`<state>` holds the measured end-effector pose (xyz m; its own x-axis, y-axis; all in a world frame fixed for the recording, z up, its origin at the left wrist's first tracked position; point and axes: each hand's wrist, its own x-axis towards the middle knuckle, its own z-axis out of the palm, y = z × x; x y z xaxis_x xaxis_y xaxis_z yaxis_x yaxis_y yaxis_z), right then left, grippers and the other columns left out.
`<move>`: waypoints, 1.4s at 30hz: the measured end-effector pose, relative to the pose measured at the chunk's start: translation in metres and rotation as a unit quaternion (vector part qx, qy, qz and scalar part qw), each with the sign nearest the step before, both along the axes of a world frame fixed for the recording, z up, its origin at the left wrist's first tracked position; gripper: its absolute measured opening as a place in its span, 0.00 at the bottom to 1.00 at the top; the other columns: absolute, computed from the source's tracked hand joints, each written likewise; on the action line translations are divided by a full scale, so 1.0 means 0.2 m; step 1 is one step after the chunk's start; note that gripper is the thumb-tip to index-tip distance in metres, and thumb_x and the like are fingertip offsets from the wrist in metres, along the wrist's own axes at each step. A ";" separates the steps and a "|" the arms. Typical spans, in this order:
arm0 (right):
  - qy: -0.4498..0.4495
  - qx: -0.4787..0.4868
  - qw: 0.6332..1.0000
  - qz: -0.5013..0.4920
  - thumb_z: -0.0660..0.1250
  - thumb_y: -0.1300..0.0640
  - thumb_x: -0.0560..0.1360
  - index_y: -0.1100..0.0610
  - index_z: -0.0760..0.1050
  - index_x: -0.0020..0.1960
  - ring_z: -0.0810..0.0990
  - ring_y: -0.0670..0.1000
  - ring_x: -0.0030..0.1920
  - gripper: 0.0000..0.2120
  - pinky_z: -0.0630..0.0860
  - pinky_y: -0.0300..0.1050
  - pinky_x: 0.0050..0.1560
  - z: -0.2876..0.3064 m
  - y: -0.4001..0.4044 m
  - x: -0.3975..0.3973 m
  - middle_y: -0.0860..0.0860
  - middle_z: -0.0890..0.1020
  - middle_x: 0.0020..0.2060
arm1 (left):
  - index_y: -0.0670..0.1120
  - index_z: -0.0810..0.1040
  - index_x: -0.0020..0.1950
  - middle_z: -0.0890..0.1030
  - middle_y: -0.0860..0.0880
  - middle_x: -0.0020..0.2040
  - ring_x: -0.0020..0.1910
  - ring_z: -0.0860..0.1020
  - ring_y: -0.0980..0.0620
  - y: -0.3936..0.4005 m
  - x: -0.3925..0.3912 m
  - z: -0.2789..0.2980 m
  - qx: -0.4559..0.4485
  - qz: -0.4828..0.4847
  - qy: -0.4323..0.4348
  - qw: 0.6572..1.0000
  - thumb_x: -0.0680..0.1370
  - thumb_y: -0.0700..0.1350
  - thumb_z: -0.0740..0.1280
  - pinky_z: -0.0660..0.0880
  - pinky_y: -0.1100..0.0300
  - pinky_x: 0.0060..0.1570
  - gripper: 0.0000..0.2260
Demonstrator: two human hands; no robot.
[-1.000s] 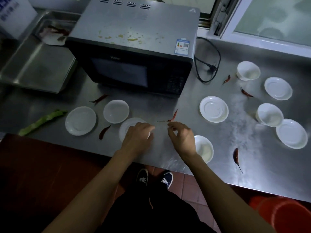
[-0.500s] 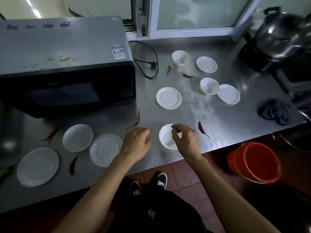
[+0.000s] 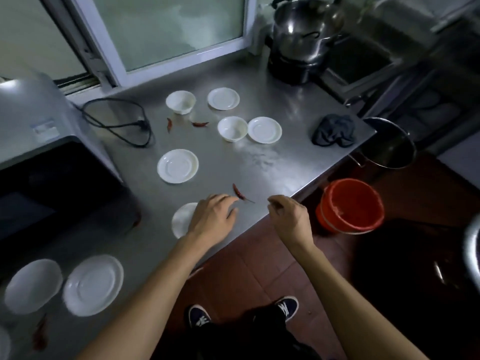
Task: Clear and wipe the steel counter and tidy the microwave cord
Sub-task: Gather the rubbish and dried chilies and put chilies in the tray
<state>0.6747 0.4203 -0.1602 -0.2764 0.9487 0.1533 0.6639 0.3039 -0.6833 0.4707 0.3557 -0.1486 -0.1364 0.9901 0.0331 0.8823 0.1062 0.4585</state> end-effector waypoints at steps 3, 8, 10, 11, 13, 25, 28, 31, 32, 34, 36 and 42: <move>0.005 -0.010 0.999 -0.031 0.70 0.59 0.74 0.53 0.82 0.53 0.82 0.50 0.45 0.09 0.78 0.48 0.47 0.00 0.11 0.28 0.48 0.84 0.46 | 0.48 0.82 0.58 0.84 0.49 0.55 0.54 0.81 0.44 0.18 0.27 0.00 0.003 -0.031 -0.003 1.000 0.75 0.49 0.64 0.78 0.47 0.53 0.14; -0.002 -0.005 0.996 -0.090 0.69 0.59 0.74 0.53 0.82 0.51 0.80 0.52 0.41 0.06 0.77 0.49 0.42 -0.01 0.26 0.81 0.50 0.83 0.42 | 0.49 0.81 0.59 0.83 0.51 0.56 0.56 0.79 0.46 0.47 0.78 -0.02 -0.010 -0.109 0.019 0.994 0.77 0.49 0.65 0.77 0.49 0.55 0.13; -0.010 -0.013 0.995 -0.100 0.69 0.59 0.75 0.53 0.82 0.52 0.80 0.51 0.42 0.07 0.78 0.51 0.43 -0.03 0.31 0.95 0.49 0.84 0.43 | 0.49 0.80 0.61 0.82 0.52 0.58 0.58 0.78 0.47 0.54 0.90 -0.02 -0.013 -0.122 0.014 0.992 0.78 0.48 0.66 0.75 0.50 0.57 0.12; -0.008 -0.018 0.993 -0.112 0.69 0.59 0.75 0.53 0.82 0.53 0.81 0.51 0.43 0.07 0.79 0.51 0.44 -0.03 0.33 1.05 0.49 0.84 0.44 | 0.50 0.80 0.62 0.81 0.52 0.59 0.59 0.77 0.48 0.59 1.00 -0.03 -0.016 -0.136 0.014 0.990 0.79 0.48 0.66 0.75 0.51 0.58 0.13; -0.003 -0.026 0.989 -0.143 0.70 0.58 0.75 0.53 0.82 0.54 0.82 0.50 0.45 0.08 0.80 0.51 0.46 -0.05 0.35 1.24 0.48 0.84 0.46 | 0.50 0.79 0.64 0.80 0.53 0.61 0.61 0.75 0.48 0.66 1.17 -0.05 -0.032 -0.167 0.015 0.985 0.79 0.49 0.65 0.73 0.50 0.60 0.14; -0.011 -0.066 0.961 -0.268 0.69 0.59 0.75 0.51 0.81 0.53 0.80 0.48 0.44 0.08 0.79 0.51 0.44 -0.16 0.45 1.84 0.47 0.84 0.45 | 0.52 0.75 0.68 0.77 0.53 0.65 0.65 0.72 0.51 1.06 1.82 -0.15 -0.099 -0.294 0.043 0.950 0.80 0.51 0.63 0.69 0.49 0.63 0.17; -0.011 -0.080 0.958 -0.273 0.69 0.59 0.75 0.52 0.81 0.54 0.81 0.48 0.46 0.09 0.79 0.52 0.46 -0.20 0.56 1.92 0.47 0.84 0.47 | 0.51 0.75 0.69 0.77 0.53 0.66 0.65 0.72 0.50 1.19 1.92 -0.21 -0.108 -0.308 0.039 0.945 0.80 0.52 0.63 0.68 0.50 0.63 0.17; -0.023 -0.092 0.955 -0.281 0.69 0.58 0.75 0.52 0.81 0.54 0.81 0.49 0.45 0.08 0.79 0.52 0.47 -0.24 0.72 1.99 0.48 0.84 0.47 | 0.51 0.74 0.69 0.77 0.53 0.66 0.64 0.72 0.49 1.37 2.01 -0.27 -0.115 -0.315 0.033 0.942 0.80 0.51 0.63 0.69 0.49 0.62 0.17; -0.028 -0.097 0.955 -0.280 0.69 0.58 0.75 0.53 0.81 0.54 0.81 0.49 0.46 0.09 0.79 0.51 0.47 -0.25 0.78 2.01 0.48 0.84 0.47 | 0.51 0.74 0.69 0.77 0.53 0.67 0.65 0.72 0.49 1.44 2.04 -0.29 -0.117 -0.316 0.028 0.941 0.80 0.51 0.63 0.69 0.49 0.62 0.17; -0.037 -0.113 0.954 -0.276 0.70 0.58 0.75 0.53 0.81 0.56 0.81 0.48 0.48 0.10 0.79 0.50 0.48 -0.28 0.92 2.03 0.47 0.84 0.49 | 0.52 0.74 0.69 0.76 0.53 0.68 0.66 0.72 0.49 1.58 2.08 -0.34 -0.131 -0.311 0.017 0.941 0.80 0.51 0.63 0.69 0.48 0.64 0.17; -0.041 -0.130 0.952 -0.274 0.69 0.57 0.75 0.53 0.81 0.56 0.81 0.47 0.48 0.10 0.79 0.47 0.48 -0.30 1.06 2.06 0.47 0.84 0.49 | 0.53 0.74 0.69 0.76 0.53 0.68 0.66 0.72 0.49 1.72 2.11 -0.39 -0.148 -0.302 0.009 0.941 0.80 0.52 0.63 0.69 0.48 0.64 0.17; -0.030 -0.155 0.943 -0.293 0.69 0.57 0.76 0.53 0.82 0.55 0.81 0.49 0.45 0.09 0.76 0.43 0.46 -0.38 1.43 2.12 0.49 0.85 0.47 | 0.52 0.76 0.65 0.79 0.52 0.63 0.61 0.74 0.46 2.07 2.19 -0.46 -0.183 -0.298 0.013 0.937 0.80 0.51 0.63 0.72 0.48 0.61 0.15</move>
<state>1.0981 0.7061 -0.2369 0.3100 0.9379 -0.1557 0.6957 -0.3355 -0.6352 0.9087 0.7697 -0.2403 0.4408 0.8355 -0.3281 0.8451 -0.2631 0.4655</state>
